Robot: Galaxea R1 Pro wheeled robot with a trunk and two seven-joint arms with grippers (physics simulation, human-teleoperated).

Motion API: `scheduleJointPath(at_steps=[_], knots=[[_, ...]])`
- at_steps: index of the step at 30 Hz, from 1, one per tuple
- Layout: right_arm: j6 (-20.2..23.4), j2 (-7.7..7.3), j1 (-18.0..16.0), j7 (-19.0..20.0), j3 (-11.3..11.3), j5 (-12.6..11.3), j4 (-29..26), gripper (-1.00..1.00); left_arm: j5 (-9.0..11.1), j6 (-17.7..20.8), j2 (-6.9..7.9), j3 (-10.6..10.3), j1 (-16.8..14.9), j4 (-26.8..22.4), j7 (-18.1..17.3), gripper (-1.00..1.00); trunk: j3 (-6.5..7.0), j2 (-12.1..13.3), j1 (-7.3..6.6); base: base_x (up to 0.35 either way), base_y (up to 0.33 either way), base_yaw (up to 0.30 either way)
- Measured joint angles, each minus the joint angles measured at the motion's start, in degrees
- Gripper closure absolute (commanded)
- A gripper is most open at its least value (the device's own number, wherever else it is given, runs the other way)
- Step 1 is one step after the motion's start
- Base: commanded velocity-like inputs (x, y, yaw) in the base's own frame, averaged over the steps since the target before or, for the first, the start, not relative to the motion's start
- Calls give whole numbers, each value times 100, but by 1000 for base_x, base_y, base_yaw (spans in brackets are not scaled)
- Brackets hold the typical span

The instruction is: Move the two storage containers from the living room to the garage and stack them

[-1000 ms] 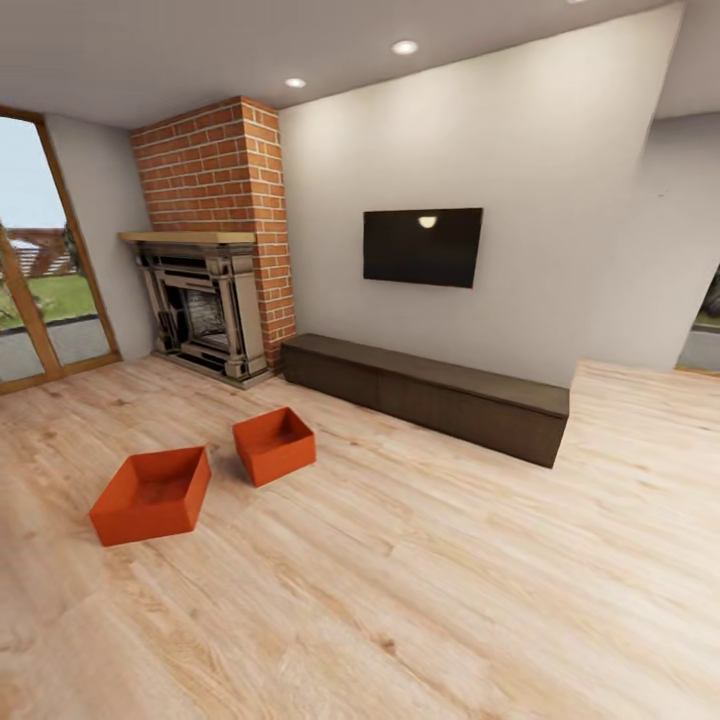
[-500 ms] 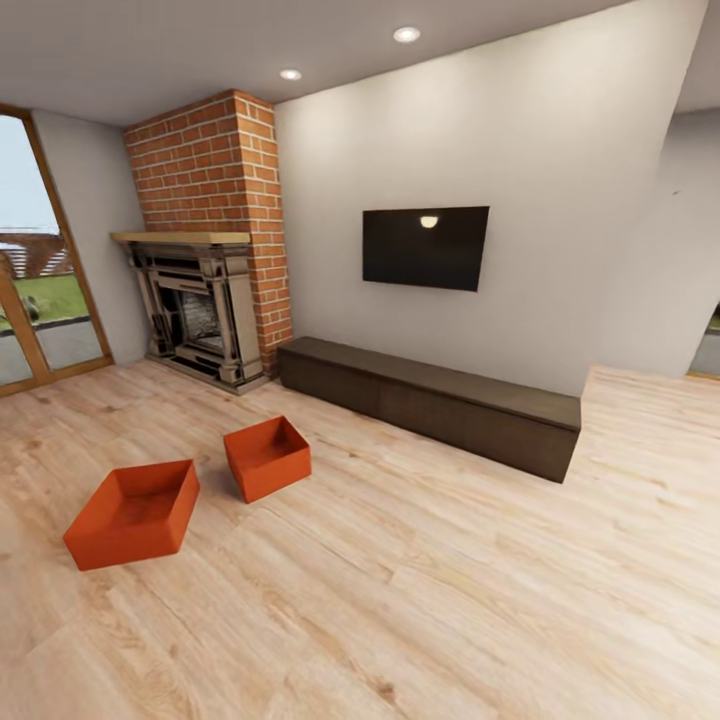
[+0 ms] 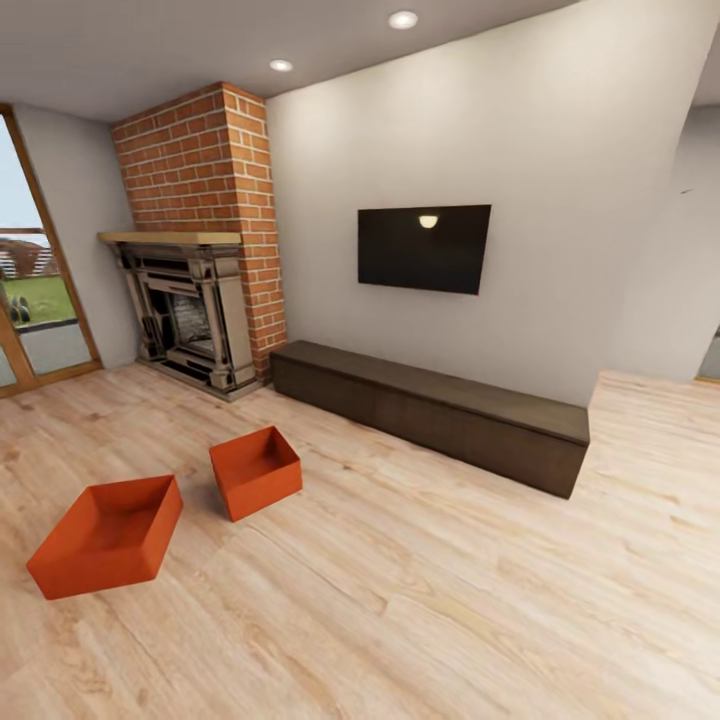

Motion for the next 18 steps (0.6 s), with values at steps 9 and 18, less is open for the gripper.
scheduleJointPath(at_steps=[9, 18], knots=[[-6, -7, 0, -15, -3, 2, 0, -100, -2, 5, 1, 0, 1, -1, -2, -100, 0, 0, 0, 323, -91, 138], [-7, -8, 0, -17, -5, -21, 0, -100, -2, 2, -5, -2, 1, -1, -1, -100, 0, 0, 0, 323, -91, 276]])
